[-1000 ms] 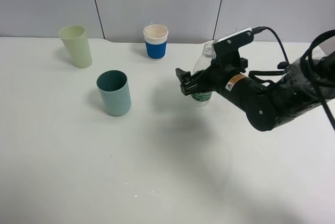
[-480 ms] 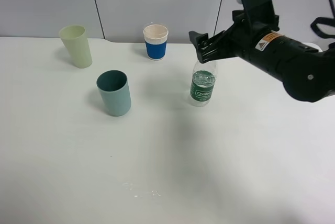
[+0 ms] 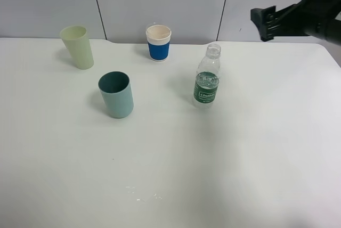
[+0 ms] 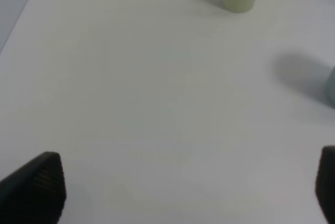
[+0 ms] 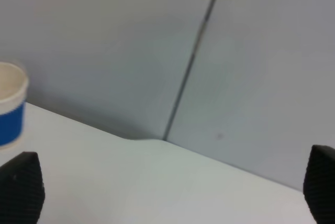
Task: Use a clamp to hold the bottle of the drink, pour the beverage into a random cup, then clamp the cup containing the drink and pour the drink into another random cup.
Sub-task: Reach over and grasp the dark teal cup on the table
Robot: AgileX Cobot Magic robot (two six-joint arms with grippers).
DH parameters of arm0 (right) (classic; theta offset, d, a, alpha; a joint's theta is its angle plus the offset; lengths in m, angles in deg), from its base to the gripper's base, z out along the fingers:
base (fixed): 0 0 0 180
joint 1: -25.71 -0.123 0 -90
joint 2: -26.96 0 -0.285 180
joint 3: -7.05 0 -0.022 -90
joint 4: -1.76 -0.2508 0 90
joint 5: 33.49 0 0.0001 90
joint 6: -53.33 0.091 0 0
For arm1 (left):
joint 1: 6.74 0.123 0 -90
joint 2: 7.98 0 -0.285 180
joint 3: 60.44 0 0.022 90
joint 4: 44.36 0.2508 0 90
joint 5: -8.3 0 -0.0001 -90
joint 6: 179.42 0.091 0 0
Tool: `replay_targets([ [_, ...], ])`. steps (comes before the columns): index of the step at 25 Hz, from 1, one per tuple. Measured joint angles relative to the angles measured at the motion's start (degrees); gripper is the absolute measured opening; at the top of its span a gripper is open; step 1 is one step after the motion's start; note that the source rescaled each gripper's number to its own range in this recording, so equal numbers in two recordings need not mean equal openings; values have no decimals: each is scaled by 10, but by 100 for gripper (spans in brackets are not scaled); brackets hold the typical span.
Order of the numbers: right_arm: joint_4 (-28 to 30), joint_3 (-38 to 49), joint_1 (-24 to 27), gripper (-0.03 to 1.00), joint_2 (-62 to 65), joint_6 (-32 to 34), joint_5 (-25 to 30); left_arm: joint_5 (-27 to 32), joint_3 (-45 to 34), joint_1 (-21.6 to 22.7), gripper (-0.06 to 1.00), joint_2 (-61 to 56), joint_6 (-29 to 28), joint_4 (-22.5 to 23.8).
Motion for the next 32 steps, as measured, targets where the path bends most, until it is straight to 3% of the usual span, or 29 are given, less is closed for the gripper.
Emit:
replay_targets([
  [7, 68, 0, 81, 100, 133, 96, 134, 0, 0, 0, 89, 0, 0, 0],
  [12, 68, 0, 87, 100, 259, 116, 231, 0, 0, 0, 89, 0, 0, 0],
  [23, 93, 0, 88, 100, 533, 125, 548, 0, 0, 0, 89, 0, 0, 0],
  [32, 99, 0, 88, 100, 691, 149, 664, 0, 0, 0, 89, 0, 0, 0],
])
